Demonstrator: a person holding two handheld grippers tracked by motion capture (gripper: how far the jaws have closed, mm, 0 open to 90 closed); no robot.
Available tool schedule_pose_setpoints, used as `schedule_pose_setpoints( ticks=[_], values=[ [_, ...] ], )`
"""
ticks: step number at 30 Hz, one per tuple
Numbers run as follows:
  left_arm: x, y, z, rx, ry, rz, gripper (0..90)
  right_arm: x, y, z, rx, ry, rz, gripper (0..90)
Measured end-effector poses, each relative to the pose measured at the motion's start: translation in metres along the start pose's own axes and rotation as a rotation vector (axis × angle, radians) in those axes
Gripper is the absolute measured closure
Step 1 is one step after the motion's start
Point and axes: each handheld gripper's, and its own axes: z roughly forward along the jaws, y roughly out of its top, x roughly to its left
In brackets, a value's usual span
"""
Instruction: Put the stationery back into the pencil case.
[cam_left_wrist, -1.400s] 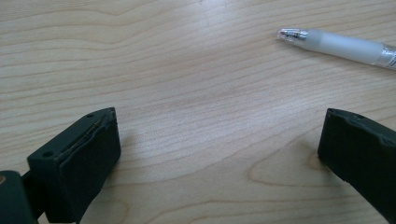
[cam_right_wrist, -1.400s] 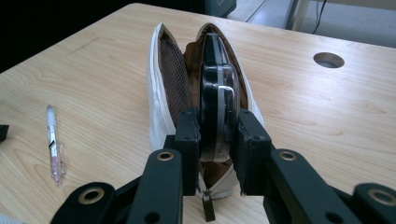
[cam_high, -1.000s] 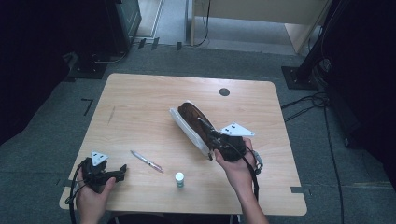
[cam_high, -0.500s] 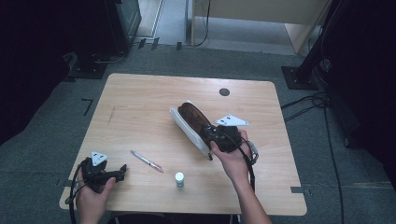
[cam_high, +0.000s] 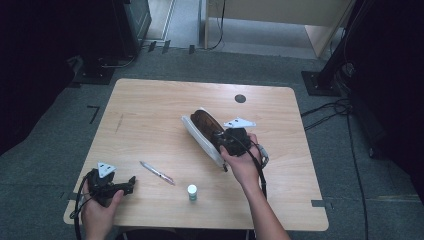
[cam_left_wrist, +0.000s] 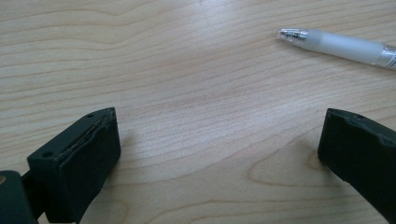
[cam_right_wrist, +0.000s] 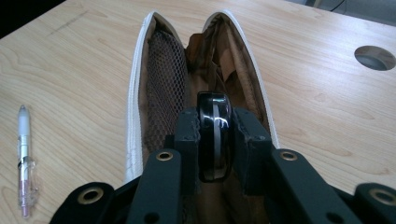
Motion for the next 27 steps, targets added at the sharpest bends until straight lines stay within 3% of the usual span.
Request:
schedule_pose_setpoints(
  ticks=[11,27],
  values=[
    [0.0,0.0,0.0,0.001,-0.002,0.002,0.0,-0.003,0.004,0.008,-0.008,-0.01,0.012,73.7],
    [0.0,0.0,0.0,0.001,-0.001,0.003,0.0,0.013,0.003,-0.028,-0.089,0.041,-0.011,72.5]
  ],
)
